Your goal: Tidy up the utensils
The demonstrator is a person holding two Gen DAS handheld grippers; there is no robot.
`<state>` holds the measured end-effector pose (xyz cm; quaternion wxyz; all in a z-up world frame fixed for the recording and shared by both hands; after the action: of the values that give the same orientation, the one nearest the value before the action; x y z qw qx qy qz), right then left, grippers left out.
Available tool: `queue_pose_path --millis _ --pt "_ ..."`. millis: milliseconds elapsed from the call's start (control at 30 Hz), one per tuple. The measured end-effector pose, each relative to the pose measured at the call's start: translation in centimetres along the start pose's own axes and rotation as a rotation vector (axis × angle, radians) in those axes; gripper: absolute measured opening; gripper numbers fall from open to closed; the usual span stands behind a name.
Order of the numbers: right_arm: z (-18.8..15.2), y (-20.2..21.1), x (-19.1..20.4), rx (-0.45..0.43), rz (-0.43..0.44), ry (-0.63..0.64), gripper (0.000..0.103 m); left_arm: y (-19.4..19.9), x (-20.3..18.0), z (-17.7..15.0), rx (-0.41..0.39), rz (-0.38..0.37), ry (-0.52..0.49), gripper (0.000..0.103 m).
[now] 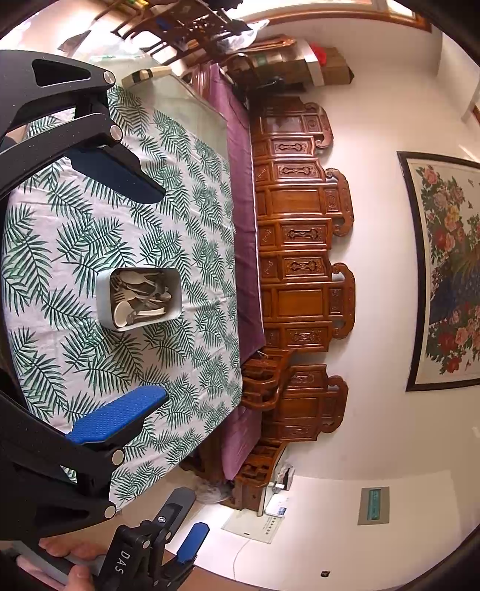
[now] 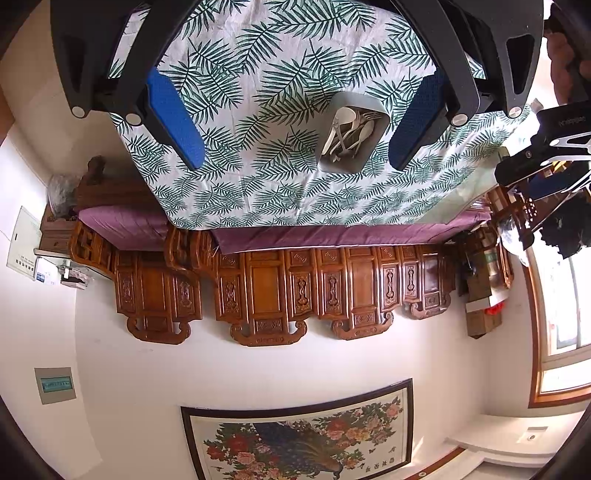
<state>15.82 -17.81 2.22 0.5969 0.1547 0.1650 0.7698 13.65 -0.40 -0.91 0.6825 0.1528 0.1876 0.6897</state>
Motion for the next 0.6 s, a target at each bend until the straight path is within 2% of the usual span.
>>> queue_pose_path --millis 600 --pt "-0.16 0.1 0.23 0.0 0.002 0.002 0.1 -0.04 -0.21 -0.08 -0.006 0.002 0.006 0.095"
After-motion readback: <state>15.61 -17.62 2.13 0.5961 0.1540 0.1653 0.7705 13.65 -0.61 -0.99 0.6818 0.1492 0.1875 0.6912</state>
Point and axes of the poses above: each gripper's, at about its wrist camera, not at the fingertips, and y roughly against the way its jaws point, x to its left, z to its top, the point moved 9 cm from there along -y, roughly the way its jaws point, and after that the axes turned 4 degrees about y, right-handed, at the moved point
